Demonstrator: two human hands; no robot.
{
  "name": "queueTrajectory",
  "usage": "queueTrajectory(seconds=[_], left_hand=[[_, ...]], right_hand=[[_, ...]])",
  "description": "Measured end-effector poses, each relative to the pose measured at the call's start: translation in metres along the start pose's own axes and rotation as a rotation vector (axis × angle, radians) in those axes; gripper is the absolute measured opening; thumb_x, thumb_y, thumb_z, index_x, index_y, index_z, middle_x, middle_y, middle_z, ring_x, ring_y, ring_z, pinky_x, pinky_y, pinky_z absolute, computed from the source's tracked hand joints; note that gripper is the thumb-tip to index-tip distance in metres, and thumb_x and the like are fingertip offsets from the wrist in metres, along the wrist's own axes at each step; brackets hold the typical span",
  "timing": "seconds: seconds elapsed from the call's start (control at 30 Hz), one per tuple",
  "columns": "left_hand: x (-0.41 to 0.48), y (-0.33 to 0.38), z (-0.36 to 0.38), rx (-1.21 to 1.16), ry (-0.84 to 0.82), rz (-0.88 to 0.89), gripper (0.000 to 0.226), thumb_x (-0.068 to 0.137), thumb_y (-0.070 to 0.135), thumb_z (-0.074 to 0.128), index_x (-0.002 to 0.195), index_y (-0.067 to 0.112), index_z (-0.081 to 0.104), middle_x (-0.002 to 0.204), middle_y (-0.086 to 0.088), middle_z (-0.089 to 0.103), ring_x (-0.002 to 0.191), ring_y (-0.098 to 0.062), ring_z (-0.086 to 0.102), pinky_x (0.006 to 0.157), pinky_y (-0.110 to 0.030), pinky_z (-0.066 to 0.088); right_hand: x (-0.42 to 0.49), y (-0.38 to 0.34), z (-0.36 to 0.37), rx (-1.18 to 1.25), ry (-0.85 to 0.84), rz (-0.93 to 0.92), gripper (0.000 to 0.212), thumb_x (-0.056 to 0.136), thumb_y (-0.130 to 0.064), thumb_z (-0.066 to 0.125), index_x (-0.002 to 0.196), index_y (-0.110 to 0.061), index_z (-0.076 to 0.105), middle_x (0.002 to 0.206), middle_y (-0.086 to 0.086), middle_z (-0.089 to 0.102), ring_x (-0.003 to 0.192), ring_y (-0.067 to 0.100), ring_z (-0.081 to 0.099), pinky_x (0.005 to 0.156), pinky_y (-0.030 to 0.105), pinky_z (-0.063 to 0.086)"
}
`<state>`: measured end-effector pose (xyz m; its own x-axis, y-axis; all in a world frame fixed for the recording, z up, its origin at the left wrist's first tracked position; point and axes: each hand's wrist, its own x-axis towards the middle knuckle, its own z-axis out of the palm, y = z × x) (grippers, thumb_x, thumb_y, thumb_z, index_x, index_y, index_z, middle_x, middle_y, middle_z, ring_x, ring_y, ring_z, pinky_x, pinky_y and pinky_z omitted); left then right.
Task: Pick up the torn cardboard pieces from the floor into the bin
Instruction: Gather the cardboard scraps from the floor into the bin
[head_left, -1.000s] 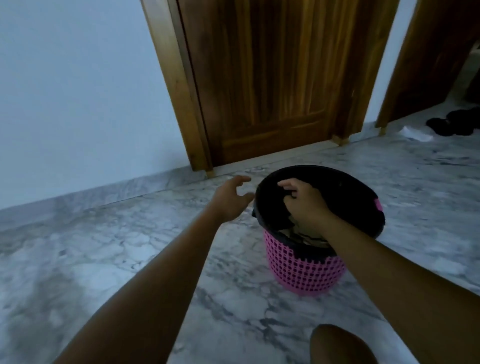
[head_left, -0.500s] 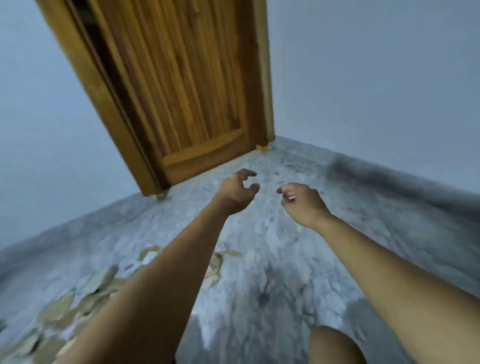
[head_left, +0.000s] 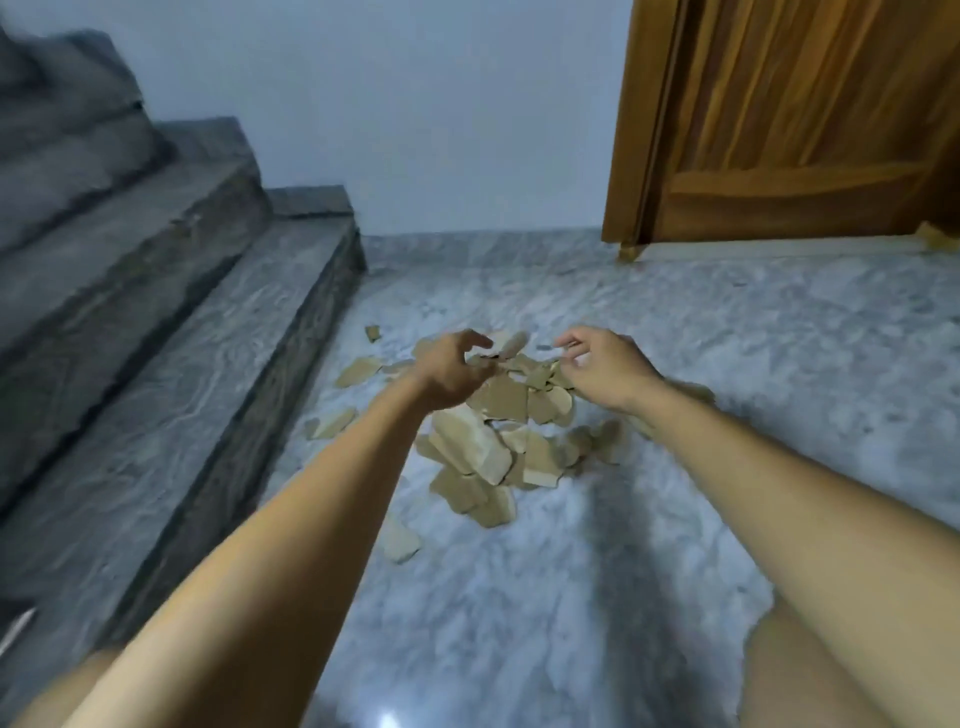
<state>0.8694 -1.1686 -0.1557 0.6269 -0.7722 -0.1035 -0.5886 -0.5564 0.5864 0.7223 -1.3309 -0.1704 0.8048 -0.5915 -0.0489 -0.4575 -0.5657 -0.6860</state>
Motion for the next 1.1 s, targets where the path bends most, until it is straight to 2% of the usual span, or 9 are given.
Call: queueTrajectory(seconds=[0.17,0.23,0.33,0.43,0.6,0.73,0.87,0.93,1.1], left_hand=[[-0.028,-0.109,-0.023,0.012,-0.024,-0.121,0.045,0.092,0.035,0.063,0.134,0.019,0.057,0.142,-0.007,0.053,0.128,-0.025,0.052,0.102,-0.030,0.040],[-0.034,-0.144,-0.038,0.014,-0.039,-0.157,0.045,0.092,0.036,0.062,0.135,0.022,0.056,0.142,-0.006,0.053,0.126,-0.024,0.053,0.098,-0.028,0.041],[-0.038,-0.184,-0.051,0.006,-0.085,-0.185,0.043,0.093,0.037,0.061,0.134,0.024,0.056,0.138,-0.005,0.055,0.119,-0.024,0.058,0.091,-0.026,0.042],[-0.033,-0.212,-0.051,0.026,-0.108,-0.198,0.045,0.092,0.038,0.062,0.134,0.024,0.056,0.139,-0.004,0.056,0.123,-0.023,0.055,0.096,-0.028,0.039],[-0.013,-0.257,-0.002,0.078,-0.244,-0.212,0.048,0.089,0.037,0.066,0.134,0.026,0.054,0.142,-0.006,0.051,0.127,-0.025,0.050,0.102,-0.034,0.043],[-0.007,-0.288,0.062,0.178,-0.403,-0.221,0.054,0.087,0.027,0.067,0.138,0.026,0.049,0.139,-0.007,0.047,0.125,-0.027,0.048,0.095,-0.034,0.045],[-0.006,-0.316,0.110,0.335,-0.515,-0.252,0.065,0.082,0.018,0.067,0.140,0.037,0.043,0.145,0.001,0.038,0.128,-0.030,0.044,0.099,-0.045,0.046],[-0.007,-0.325,0.128,0.451,-0.536,-0.238,0.067,0.084,0.025,0.067,0.143,0.038,0.038,0.151,0.004,0.031,0.130,-0.030,0.039,0.097,-0.046,0.044],[-0.007,-0.338,0.154,0.568,-0.381,-0.192,0.068,0.085,0.033,0.068,0.144,0.028,0.034,0.146,-0.004,0.037,0.126,-0.033,0.039,0.093,-0.043,0.042]], right_hand=[[0.015,-0.034,0.093,-0.002,-0.165,0.034,0.028,0.094,-0.019,0.055,0.122,-0.023,0.060,0.114,0.001,0.061,0.106,0.026,0.062,0.092,0.043,0.053],[0.022,-0.052,0.126,-0.005,-0.207,0.038,0.027,0.092,-0.018,0.058,0.118,-0.023,0.059,0.107,0.002,0.061,0.106,0.027,0.062,0.092,0.040,0.051],[0.026,-0.070,0.164,-0.101,-0.299,0.047,0.044,0.089,-0.025,0.066,0.132,-0.026,0.055,0.121,0.001,0.058,0.116,0.022,0.057,0.092,0.032,0.047],[0.034,-0.074,0.190,-0.284,-0.398,0.030,0.052,0.090,-0.024,0.065,0.138,-0.029,0.050,0.130,0.002,0.057,0.121,0.024,0.055,0.090,0.030,0.047],[0.048,-0.040,0.238,-0.569,-0.583,0.010,0.066,0.086,-0.023,0.066,0.145,-0.033,0.040,0.142,0.005,0.048,0.127,0.030,0.052,0.097,0.041,0.049],[0.051,0.010,0.274,-0.718,-0.691,-0.037,0.067,0.090,-0.014,0.055,0.149,-0.039,0.033,0.143,0.003,0.041,0.125,0.033,0.052,0.097,0.046,0.049],[0.057,0.047,0.294,-0.862,-0.693,-0.248,0.072,0.091,-0.003,0.054,0.150,-0.036,0.030,0.148,-0.002,0.035,0.122,0.031,0.047,0.085,0.037,0.040],[0.063,0.058,0.302,-0.912,-0.654,-0.347,0.075,0.091,-0.004,0.056,0.153,-0.034,0.025,0.149,-0.004,0.033,0.124,0.029,0.045,0.089,0.038,0.039],[0.078,0.081,0.324,-0.970,-0.591,-0.477,0.057,0.088,-0.011,0.058,0.140,-0.028,0.042,0.132,0.001,0.050,0.122,0.029,0.050,0.095,0.044,0.041]])
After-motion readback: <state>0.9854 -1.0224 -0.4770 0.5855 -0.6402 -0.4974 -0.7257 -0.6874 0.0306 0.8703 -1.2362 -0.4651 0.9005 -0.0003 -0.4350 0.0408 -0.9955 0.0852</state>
